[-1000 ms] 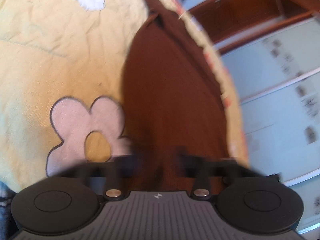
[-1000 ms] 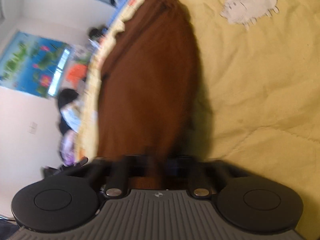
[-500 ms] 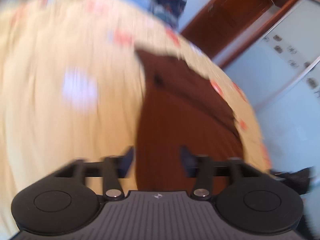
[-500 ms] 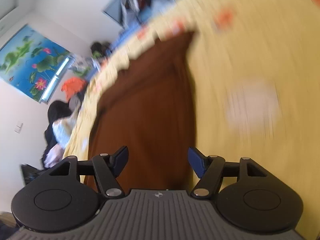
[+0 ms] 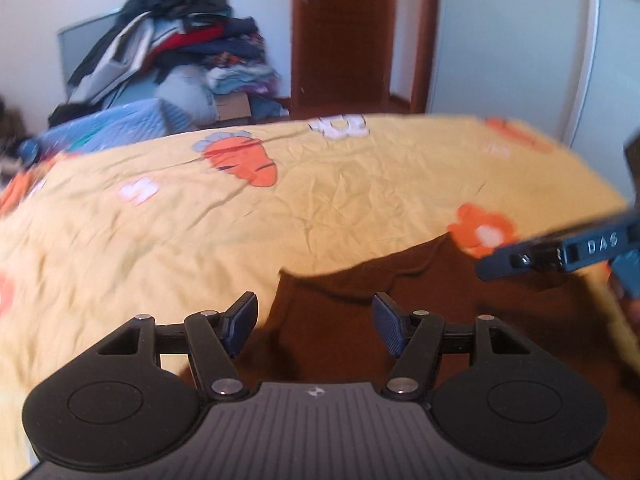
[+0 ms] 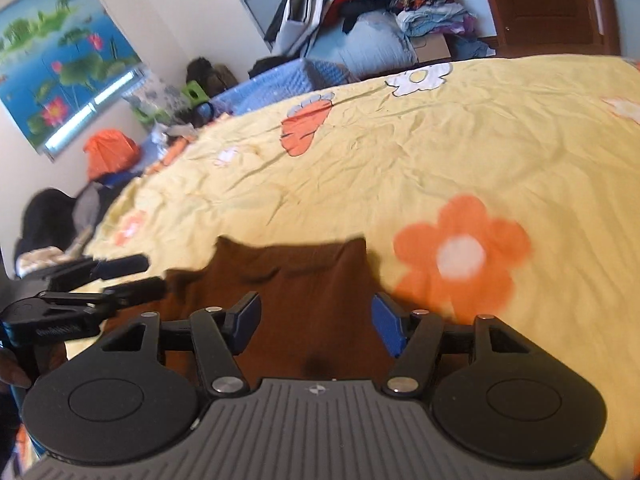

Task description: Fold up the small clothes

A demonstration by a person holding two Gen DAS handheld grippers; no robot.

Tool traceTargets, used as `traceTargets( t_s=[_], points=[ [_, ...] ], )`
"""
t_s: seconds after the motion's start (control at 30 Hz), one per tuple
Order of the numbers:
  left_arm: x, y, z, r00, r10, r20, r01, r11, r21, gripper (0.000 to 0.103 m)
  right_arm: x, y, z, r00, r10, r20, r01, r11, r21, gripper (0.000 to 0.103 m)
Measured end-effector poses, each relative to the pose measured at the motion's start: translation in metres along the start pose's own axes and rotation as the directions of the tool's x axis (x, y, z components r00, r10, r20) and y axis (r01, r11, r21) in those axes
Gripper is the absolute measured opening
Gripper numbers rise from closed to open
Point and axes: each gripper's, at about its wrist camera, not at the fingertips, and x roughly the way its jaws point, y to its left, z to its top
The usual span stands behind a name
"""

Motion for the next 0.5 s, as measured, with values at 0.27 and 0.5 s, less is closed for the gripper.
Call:
traceTargets(
  t_s=[0.27,0.5],
  points=[
    [0.049,-0.011,0.002,1.000,0.012,-0.020,-0.011,0.998,0.061,0.000,0.036,0.010,0.007,0.999,0.007,-0.050,-0.014,0.992,-0.129,0.007],
    [0.061,-0.003,0.005,0.999,0.014,-0.034,-0.015,1.000,-0.012,0.001,0.032,-0.009,0.007,0.995,-0.089,0.045,0.092,0.994,-0.066,0.007]
  ],
)
